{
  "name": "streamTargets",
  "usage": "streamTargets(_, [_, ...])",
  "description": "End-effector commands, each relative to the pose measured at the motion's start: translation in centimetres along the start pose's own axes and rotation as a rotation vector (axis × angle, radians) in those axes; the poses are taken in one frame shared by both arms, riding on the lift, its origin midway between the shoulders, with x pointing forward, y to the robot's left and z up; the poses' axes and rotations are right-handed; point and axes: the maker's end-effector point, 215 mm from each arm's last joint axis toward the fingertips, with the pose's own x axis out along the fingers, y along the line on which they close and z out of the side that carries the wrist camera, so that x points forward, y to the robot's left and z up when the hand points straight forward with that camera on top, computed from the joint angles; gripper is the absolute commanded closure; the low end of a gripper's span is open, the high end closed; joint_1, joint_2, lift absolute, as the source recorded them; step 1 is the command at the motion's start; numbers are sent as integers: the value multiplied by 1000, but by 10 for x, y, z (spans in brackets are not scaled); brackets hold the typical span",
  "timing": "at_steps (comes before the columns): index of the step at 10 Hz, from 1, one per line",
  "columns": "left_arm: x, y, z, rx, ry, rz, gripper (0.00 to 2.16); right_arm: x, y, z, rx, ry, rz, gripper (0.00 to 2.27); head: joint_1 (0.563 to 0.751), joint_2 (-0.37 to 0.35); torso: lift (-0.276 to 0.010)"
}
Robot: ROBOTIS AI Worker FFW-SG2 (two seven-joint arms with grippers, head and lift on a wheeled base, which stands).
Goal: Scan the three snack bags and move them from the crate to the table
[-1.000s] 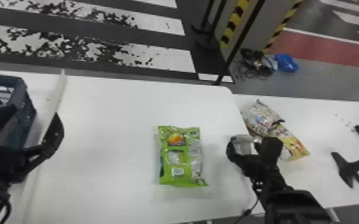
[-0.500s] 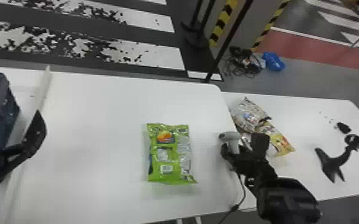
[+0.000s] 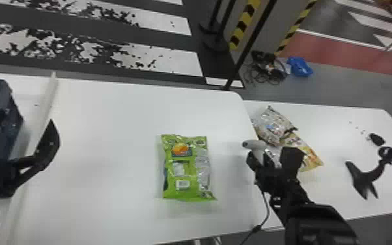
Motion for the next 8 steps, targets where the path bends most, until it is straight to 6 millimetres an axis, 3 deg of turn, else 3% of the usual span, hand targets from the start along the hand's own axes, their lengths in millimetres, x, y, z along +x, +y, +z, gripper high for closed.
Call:
streamTargets(1, [0, -1, 1, 1, -1, -4, 29, -28, 13, 22, 43, -65, 19, 2243, 695, -338, -62])
streamTargets(4, [3, -11, -2, 1, 2, -12, 29, -92, 68, 39, 137, -117, 107, 2243, 695, -305, -62])
streamTargets(8, [2, -9, -5, -5, 3, 9, 29, -138, 173, 20, 208, -47, 278, 2243, 695, -206, -62])
